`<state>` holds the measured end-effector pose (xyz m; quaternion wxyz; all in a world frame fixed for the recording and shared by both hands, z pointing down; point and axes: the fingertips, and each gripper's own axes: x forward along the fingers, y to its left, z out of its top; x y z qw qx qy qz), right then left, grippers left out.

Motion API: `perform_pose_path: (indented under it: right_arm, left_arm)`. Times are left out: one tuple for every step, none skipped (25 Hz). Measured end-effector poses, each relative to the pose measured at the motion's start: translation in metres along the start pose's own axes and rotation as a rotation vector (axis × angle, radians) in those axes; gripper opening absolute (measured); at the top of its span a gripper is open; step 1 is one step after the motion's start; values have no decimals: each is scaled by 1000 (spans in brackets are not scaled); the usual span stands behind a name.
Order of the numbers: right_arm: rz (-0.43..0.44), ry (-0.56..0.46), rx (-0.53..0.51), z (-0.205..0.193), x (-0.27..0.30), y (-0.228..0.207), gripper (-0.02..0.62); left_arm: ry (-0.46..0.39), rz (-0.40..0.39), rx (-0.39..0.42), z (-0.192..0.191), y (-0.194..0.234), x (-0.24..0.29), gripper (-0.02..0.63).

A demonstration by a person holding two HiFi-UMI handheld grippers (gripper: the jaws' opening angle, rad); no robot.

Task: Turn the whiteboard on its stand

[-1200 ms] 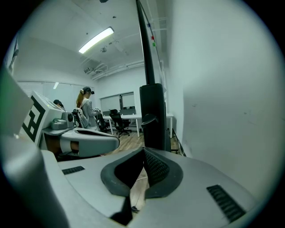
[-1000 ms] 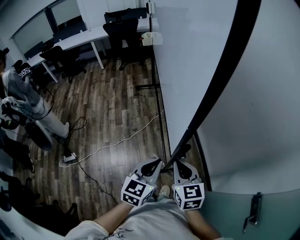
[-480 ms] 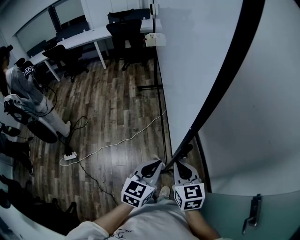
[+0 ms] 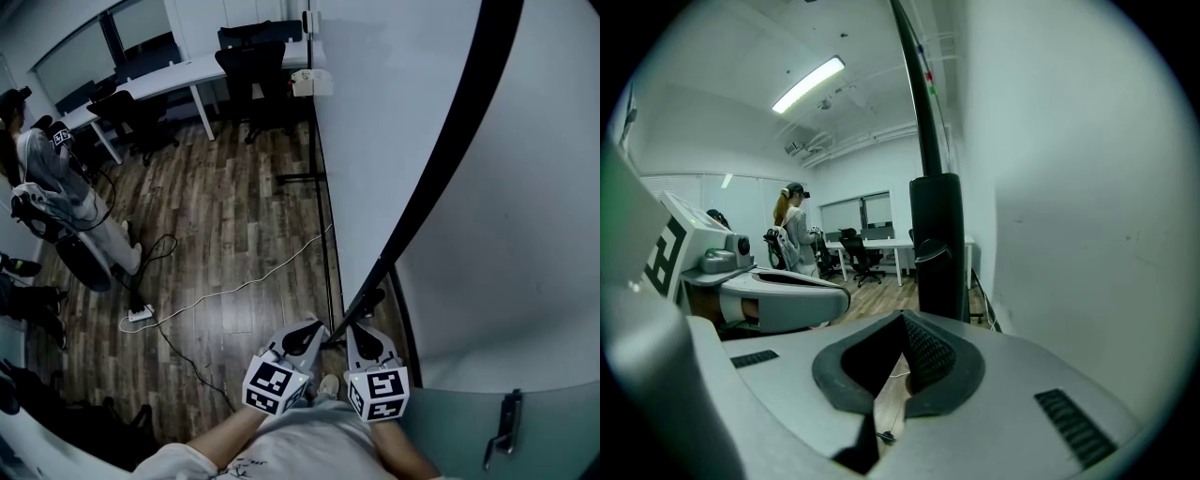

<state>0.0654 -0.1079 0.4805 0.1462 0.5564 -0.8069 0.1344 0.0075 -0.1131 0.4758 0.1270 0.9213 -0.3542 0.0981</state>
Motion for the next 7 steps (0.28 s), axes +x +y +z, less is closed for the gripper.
perform_pose_path:
  right_arm:
    - [1, -1, -1, 1, 0, 1, 6]
    - [2, -2, -2, 1, -1, 1, 6]
    - [3, -3, -2, 1, -2, 2, 6]
    - [3, -4, -3, 0, -3, 4, 6]
    - [3, -5, -4, -1, -5, 5, 6]
    - [3, -6, -5, -3, -7, 7, 6]
    - [3, -7, -6, -4, -9, 9, 6]
  left_arm:
    - [0, -1, 1, 0, 0, 0, 11]
    - [0, -1, 2, 0, -1, -1, 11]
    - [0, -2, 3, 0, -1, -2, 11]
    - [-1, -3, 3, -1, -3, -4, 11]
    - [-2, -4, 4, -2, -4, -6, 11]
    - [-3, -5, 4, -4, -5, -8, 11]
    - [-4, -5, 5, -6, -7, -10, 11]
